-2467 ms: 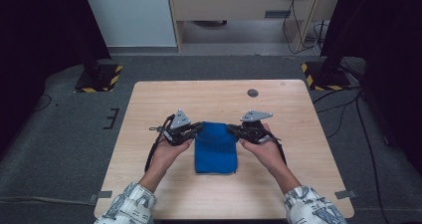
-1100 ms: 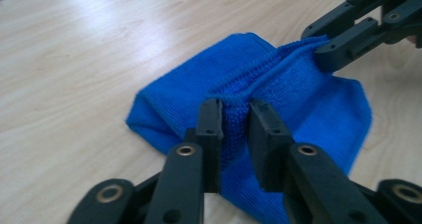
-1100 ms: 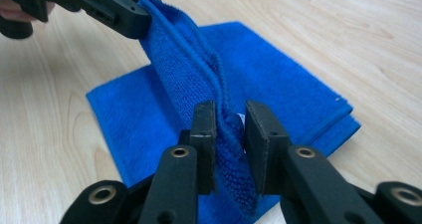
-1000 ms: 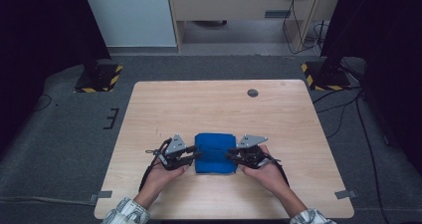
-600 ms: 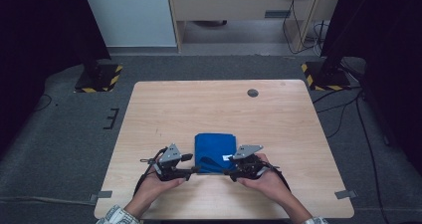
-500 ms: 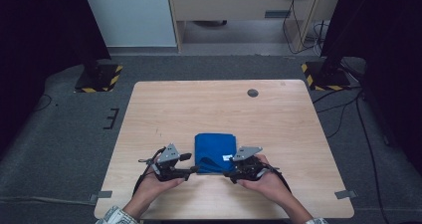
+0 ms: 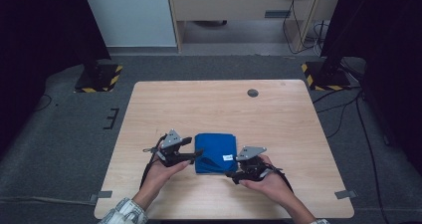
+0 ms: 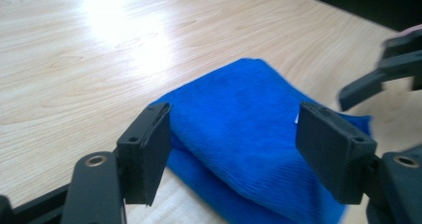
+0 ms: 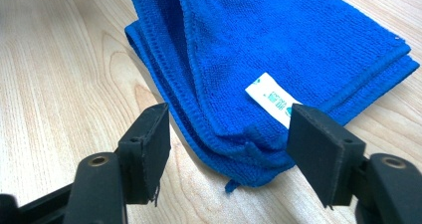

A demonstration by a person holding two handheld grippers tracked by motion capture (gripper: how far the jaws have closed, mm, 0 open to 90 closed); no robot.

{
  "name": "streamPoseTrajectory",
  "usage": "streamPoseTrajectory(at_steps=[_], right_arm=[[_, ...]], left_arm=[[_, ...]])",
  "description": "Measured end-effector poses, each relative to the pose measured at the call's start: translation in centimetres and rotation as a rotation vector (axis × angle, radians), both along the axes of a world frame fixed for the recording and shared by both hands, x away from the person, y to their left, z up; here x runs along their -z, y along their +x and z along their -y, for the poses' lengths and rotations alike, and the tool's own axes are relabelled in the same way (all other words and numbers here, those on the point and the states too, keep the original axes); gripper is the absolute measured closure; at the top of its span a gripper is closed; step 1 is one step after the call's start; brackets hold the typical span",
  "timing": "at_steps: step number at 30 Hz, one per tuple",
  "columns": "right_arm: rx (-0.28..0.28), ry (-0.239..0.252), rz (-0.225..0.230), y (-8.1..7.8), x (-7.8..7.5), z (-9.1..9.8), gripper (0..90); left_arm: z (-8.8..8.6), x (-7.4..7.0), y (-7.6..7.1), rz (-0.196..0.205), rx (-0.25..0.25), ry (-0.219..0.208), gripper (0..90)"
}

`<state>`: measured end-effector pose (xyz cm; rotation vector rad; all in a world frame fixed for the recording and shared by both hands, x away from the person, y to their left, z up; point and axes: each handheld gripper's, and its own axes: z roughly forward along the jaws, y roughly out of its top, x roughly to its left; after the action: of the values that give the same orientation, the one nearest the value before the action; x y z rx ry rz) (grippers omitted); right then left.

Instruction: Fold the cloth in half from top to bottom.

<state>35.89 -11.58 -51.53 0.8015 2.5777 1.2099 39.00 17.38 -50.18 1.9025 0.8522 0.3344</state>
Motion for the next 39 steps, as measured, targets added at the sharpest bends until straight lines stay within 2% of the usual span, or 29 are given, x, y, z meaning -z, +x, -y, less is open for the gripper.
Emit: streamPoseTrajectory(at_steps=[1,3,4,5,8,9,11,13,16,22,26,29,31,35,37,38,39], right_arm=[[0.004,0.002,0.0,0.0,-0.1,0.1,32.1],[0.008,0.007,0.0,0.1,-0.2,0.1,29.4],[0.013,0.008,-0.003,0.2,-0.2,0.2,27.7],[0.023,0.015,-0.002,0.3,-0.4,0.3,26.0],[0.043,0.025,0.012,0.5,-0.6,0.5,20.6],[0.061,0.032,0.017,0.7,-0.8,0.7,18.1],[0.115,0.061,0.05,1.4,-1.5,1.6,13.4],[0.156,0.082,0.06,1.9,-1.8,2.5,11.5],[0.216,0.091,0.066,2.8,-2.0,4.1,9.4],[0.315,0.081,0.071,3.7,-1.6,7.5,8.6],[0.374,0.068,0.068,4.1,-0.9,9.8,8.4],[0.413,0.05,0.057,4.2,-0.5,11.2,7.9],[0.434,0.04,0.052,4.3,-0.3,12.0,7.8],[0.474,0.018,0.035,4.6,0.5,13.2,7.9],[0.48,0.005,0.029,4.7,0.7,13.4,7.9],[0.484,-0.005,0.027,4.7,1.0,13.5,7.9],[0.497,-0.04,0.006,4.8,1.6,13.6,7.9]], left_arm=[[0.2,0.5,0.2,-0.019,0.01,0.043,29.2],[0.4,1.1,-0.1,-0.05,0.035,0.086,29.0],[0.4,1.1,-0.1,-0.05,0.035,0.086,28.8],[0.4,1.4,-0.6,-0.045,0.052,0.13,28.4],[0.1,1.1,-0.8,-0.034,0.031,0.106,22.4],[-0.5,0.4,-0.6,-0.02,0.005,0.071,22.4],[-1.3,-0.2,-0.4,-0.004,-0.025,0.055,16.1],[-2.1,-0.5,-0.1,0.005,-0.058,0.057,11.9],[-3.4,-0.4,0.3,-0.012,-0.098,0.057,9.0],[-5.5,0.4,0.9,-0.044,-0.163,0.092,7.8],[-6.3,0.9,1.2,-0.052,-0.193,0.139,7.8],[-6.7,1.2,1.4,-0.066,-0.211,0.144,7.8],[-6.8,1.5,1.5,-0.079,-0.211,0.158,7.8],[-7.1,2.5,1.7,-0.107,-0.219,0.232,7.4],[-7.1,2.8,1.8,-0.114,-0.22,0.235,7.4],[-7.2,3.0,1.8,-0.126,-0.222,0.248,7.4],[-7.3,3.2,1.9,-0.13,-0.229,0.258,7.5]])
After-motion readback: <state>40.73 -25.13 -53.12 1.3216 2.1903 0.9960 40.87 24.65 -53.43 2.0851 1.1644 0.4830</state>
